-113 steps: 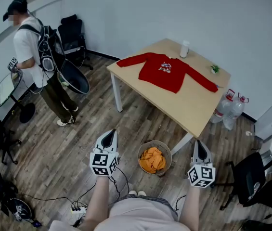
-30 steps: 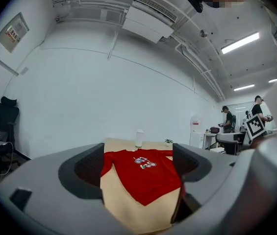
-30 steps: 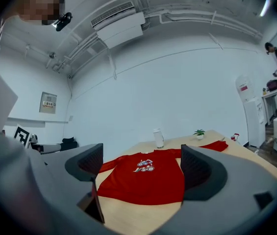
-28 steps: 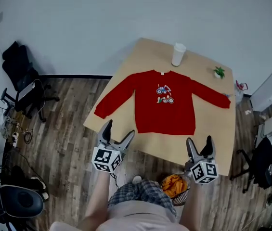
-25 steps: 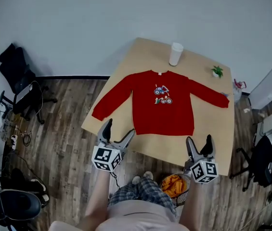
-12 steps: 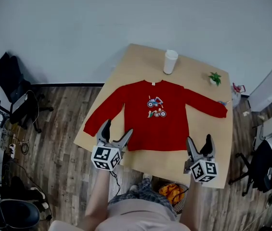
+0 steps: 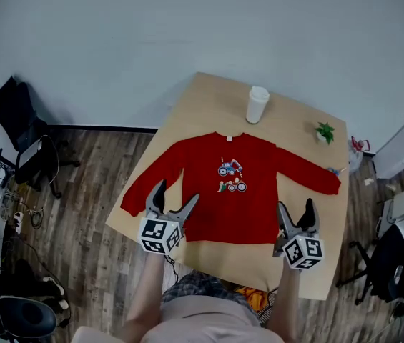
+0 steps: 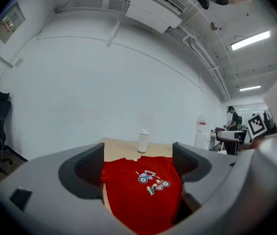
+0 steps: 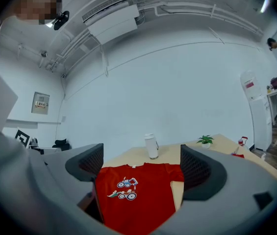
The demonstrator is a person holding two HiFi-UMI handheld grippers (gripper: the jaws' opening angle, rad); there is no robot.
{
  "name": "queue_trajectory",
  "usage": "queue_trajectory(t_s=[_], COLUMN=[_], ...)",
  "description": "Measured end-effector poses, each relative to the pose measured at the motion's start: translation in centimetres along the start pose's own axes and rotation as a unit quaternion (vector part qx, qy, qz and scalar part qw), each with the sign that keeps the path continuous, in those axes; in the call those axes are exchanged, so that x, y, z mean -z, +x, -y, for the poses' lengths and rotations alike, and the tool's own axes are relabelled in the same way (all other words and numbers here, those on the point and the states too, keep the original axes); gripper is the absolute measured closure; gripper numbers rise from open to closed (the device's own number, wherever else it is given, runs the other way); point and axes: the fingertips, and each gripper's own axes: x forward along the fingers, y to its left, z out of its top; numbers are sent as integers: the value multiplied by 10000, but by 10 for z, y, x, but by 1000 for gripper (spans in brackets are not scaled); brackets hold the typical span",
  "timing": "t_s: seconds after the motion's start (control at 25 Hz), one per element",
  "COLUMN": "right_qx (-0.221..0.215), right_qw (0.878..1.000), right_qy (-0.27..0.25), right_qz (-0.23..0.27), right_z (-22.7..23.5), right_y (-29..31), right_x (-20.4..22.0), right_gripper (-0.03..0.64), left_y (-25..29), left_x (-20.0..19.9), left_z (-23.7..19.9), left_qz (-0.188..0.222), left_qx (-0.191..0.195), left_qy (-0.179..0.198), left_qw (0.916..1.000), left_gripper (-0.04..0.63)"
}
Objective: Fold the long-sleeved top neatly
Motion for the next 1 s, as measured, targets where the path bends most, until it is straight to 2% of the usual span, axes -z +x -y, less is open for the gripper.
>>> queue_trajectory(t_s=[0.28,0.44,0.72,1.0], right_qx=[-80,-339,-1346,-2550], right_qw=[9996,9985,9870,9570], right_qy=[-97,-78,-394,-716], right_qz=[-237,-412,-781,-1181], right_z=[-4,-19,-97,-200], right_y=[29,58,122,171], right_x=[-4,-4,8,44], right_gripper=[146,146,147,158], left_y=[18,17,-18,-68], left_x=[-1,0,16,47], left_z=[-24,-49,-108,-165], left_qz=[-107,-199,-372,-600], left_qx=[-239,-506,-1283,-2210], left_qy=[-77,-99,-258,-665], left_qw=[9996,9985,9907,9711], left_gripper=[177,177,177,178])
